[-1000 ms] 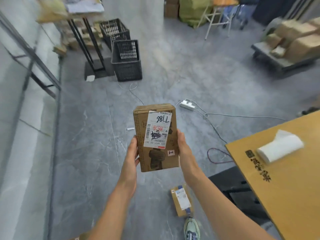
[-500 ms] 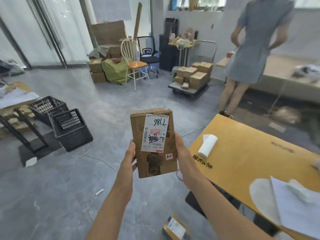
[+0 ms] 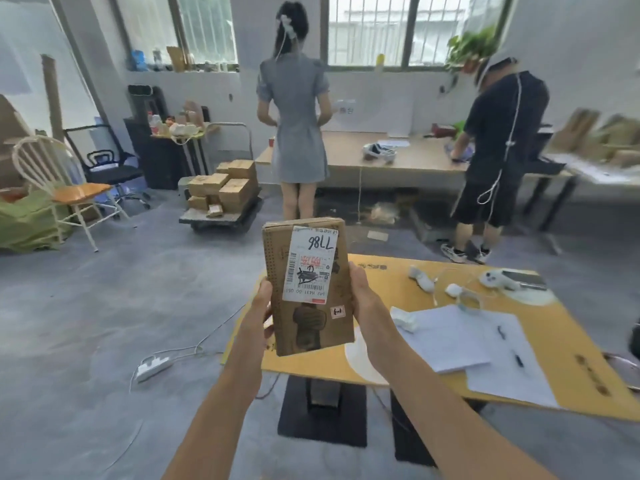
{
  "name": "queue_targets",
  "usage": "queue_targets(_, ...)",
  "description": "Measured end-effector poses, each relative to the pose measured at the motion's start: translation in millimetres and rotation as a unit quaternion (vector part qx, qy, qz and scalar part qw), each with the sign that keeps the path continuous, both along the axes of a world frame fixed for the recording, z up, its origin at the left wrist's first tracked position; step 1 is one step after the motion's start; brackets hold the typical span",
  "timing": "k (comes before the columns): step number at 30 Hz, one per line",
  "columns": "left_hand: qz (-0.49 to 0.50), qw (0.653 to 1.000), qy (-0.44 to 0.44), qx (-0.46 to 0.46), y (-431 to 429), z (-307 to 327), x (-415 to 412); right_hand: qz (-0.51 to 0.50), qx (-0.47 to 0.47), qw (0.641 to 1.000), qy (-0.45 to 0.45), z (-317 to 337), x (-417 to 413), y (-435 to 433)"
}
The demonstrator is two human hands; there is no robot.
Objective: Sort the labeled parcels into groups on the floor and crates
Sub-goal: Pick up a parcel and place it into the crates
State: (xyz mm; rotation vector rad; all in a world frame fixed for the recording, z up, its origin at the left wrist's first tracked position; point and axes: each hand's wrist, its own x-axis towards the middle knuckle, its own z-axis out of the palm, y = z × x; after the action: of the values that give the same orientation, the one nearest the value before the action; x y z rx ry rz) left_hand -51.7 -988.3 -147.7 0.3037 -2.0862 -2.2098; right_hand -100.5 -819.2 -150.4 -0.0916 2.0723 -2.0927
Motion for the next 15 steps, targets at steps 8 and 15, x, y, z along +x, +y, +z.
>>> queue_targets(8,-0.133,0.991,0.01,-0.033,171.7,18.1,-31.6,-0.119,-0.023,0.993,0.012,7.3,17.2,183.6)
queue_targets(15,-0.243,0.968,0.001,-0.061,356.2,12.2,-33.1,-0.217,-0.022,0.976,0.026,1.9,66.3,363.4)
